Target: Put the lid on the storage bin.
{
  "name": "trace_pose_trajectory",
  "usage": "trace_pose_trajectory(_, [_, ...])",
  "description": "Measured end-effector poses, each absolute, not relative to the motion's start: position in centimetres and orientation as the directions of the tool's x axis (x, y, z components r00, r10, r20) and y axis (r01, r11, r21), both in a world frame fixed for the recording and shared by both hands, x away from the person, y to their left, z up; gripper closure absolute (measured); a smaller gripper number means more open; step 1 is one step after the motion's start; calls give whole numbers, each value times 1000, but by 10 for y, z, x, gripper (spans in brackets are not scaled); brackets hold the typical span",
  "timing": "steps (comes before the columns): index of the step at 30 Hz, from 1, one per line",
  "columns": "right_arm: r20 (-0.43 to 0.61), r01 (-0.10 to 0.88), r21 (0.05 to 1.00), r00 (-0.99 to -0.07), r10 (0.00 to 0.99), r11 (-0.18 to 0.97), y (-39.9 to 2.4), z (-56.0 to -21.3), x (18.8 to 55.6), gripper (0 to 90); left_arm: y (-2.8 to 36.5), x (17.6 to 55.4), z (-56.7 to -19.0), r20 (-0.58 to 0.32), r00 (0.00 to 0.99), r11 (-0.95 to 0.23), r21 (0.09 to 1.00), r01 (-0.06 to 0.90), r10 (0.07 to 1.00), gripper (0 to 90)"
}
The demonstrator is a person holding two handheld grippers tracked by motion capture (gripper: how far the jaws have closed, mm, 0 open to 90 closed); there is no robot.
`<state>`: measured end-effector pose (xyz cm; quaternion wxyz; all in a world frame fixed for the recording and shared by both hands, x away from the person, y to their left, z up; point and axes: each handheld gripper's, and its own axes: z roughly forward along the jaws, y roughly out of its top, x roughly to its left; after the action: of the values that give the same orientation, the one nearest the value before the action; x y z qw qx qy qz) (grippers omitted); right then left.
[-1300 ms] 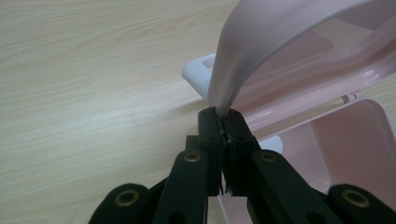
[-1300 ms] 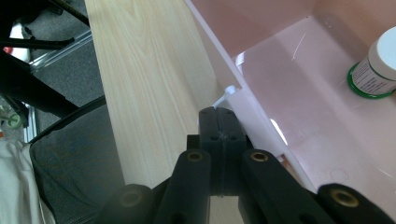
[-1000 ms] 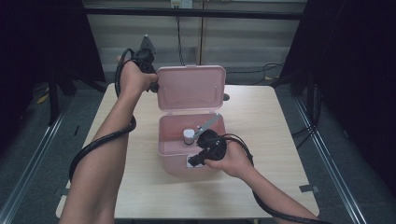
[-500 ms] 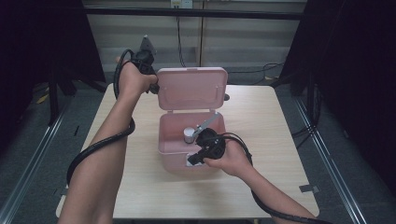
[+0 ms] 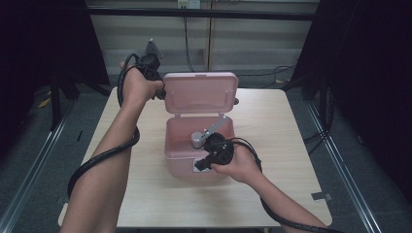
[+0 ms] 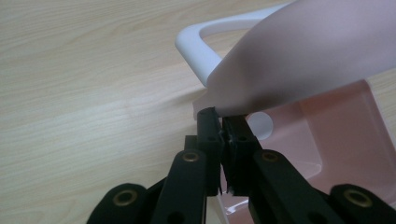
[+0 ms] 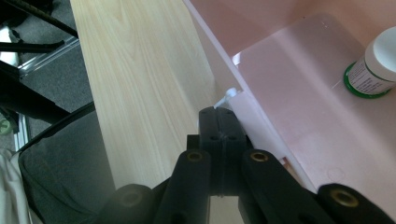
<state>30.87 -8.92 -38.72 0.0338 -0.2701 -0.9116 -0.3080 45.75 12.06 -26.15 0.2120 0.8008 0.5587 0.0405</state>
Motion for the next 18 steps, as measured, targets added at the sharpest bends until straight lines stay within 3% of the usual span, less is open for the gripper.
trace_pose_trajectory(7, [231,517,546,-850,474,660,-88,-387,310,900,121,454,-262,-176,376,-287,387,876,910,874])
trace_pose_trajectory(9, [227,515,550,-850,475,658,-88,-388,311,900,122,453,-264,-233,381,-276,383,882,895,900])
trace_pose_trajectory(11, [237,522,545,-847,476,656,-87,-388,312,900,118,451,-263,-194,392,-293,398,869,899,900])
trace_pose_trajectory(18, [228,519,545,-847,480,659,-87,-388,311,900,113,450,-260,-198,392,-297,385,874,898,900])
